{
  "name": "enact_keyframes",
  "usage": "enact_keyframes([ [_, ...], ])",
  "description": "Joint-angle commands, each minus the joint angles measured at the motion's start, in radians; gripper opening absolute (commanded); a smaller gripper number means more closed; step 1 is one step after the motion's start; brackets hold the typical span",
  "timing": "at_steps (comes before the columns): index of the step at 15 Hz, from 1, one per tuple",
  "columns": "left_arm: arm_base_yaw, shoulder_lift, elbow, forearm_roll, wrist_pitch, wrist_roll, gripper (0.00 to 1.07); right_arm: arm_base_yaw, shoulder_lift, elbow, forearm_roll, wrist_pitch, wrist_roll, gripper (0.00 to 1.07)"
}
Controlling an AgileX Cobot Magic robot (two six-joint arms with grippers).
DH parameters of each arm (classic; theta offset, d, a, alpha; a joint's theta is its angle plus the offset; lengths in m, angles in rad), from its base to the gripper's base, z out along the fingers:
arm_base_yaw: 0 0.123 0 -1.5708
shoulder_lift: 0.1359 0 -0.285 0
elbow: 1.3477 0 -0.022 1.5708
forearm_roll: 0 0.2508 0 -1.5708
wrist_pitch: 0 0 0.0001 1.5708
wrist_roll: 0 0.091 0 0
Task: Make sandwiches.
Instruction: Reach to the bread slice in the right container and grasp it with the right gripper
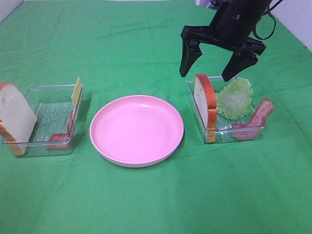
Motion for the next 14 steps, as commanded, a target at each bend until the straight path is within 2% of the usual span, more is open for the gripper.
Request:
enact_keyframes([
  [1,0.003,-0.013,0.002,-0.010,-0.014,0.002,1.00,0.001,0.043,-0.005,0.004,-0.037,0.000,0.96],
  [7,0.003,-0.013,0.002,-0.010,-0.014,0.002,1.00,0.001,0.113,-0.005,-0.060,-0.025,0.003,0.96],
  [12,0.003,-0.013,0.002,-0.009,-0.014,0.002,1.00,0.001,0.149,-0.005,-0.059,-0.003,0.004,0.95],
  [14,0.003,-0.013,0.002,-0.009,-0.014,0.002,1.00,0.001,0.161,-0.005,-0.059,0.001,0.004,0.82],
])
